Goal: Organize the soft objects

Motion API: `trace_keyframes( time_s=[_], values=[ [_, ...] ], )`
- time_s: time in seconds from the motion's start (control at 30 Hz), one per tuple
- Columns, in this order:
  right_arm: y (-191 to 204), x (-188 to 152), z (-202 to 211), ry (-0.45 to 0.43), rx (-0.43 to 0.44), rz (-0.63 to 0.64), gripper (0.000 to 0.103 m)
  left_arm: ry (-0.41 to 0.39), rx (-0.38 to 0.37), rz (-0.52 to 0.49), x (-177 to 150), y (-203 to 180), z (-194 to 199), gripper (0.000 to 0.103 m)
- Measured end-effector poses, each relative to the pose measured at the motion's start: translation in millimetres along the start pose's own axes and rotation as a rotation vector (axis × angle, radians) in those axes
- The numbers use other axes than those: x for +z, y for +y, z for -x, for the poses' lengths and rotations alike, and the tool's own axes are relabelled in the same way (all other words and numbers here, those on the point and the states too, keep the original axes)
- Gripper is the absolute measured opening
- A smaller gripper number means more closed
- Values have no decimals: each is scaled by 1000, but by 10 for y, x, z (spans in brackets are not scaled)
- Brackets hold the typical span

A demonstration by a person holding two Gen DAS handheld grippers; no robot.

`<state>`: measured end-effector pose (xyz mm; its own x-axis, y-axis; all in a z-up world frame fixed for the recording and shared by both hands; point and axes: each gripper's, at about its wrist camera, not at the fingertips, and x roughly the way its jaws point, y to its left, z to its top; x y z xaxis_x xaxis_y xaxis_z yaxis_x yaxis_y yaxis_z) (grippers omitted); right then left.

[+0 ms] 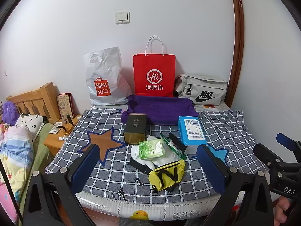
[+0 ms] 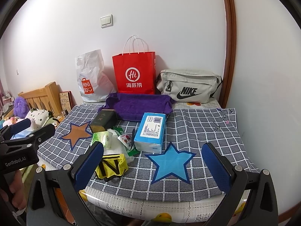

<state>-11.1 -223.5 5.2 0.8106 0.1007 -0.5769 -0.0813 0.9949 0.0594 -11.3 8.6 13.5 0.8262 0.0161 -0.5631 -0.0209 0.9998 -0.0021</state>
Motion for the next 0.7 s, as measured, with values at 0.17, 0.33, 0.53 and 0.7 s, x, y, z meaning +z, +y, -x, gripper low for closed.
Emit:
trace_keyframes(
  time_s=[0.17, 0.33, 0.53, 0.7],
  values=[
    [5, 4, 12, -2, 1, 1, 103, -1, 0, 0, -4, 2, 2, 103],
    [11, 5, 12, -2, 1, 7, 103, -2, -2, 0, -5, -1, 3, 103],
    [22, -1, -14, 1, 6, 12, 103, 5, -2, -3, -10, 5, -29, 103],
    [12, -46, -148, 26, 16, 34, 103, 20, 16, 8, -1, 110, -207, 103]
  ],
)
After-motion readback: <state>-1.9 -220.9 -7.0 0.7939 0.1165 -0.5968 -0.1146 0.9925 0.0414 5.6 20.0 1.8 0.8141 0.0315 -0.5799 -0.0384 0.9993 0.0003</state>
